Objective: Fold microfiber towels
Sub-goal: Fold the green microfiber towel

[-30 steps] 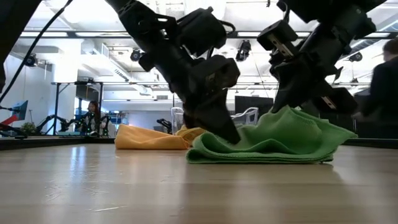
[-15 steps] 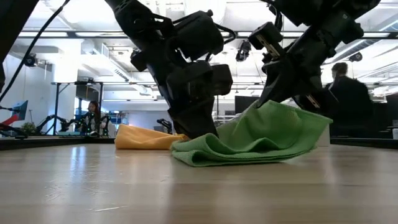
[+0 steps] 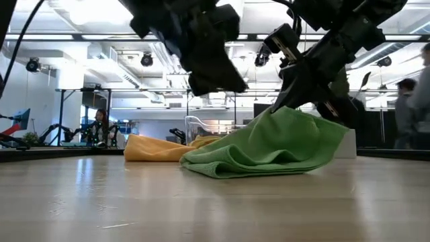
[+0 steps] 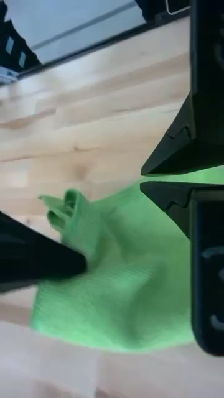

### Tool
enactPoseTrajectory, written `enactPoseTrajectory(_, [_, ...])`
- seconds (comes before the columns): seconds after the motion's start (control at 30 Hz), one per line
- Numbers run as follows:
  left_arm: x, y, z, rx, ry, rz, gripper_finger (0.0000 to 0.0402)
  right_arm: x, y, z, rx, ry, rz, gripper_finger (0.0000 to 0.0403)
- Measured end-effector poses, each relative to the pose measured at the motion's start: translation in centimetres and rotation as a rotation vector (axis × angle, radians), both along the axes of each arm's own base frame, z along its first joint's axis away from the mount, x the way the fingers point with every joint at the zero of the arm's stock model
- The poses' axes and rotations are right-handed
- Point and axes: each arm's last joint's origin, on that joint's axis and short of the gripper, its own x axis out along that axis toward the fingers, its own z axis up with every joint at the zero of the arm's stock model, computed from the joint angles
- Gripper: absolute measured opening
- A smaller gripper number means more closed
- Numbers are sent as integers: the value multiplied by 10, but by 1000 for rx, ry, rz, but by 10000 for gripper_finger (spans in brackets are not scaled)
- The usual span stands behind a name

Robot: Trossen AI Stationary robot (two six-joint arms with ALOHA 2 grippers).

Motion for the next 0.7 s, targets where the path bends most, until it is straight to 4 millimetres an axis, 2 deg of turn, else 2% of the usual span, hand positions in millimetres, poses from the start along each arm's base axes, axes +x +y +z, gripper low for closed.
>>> enactPoseTrajectory(0.27, [-21, 4, -14, 52, 93, 54, 11, 13, 1, 11, 11, -63, -9, 9])
enactPoseTrajectory(0.43, [-55, 10, -11, 76, 108, 86, 11, 38, 4, 16, -10, -76, 11, 9])
enactPoseTrajectory(0.5, [-68, 11, -14, 73, 105, 93, 11, 49, 5, 12, -24, -50, 27, 9])
enactPoseTrajectory(0.7, [-109, 13, -41, 14, 197, 153, 11, 92, 5, -4, -22, 11, 91, 9])
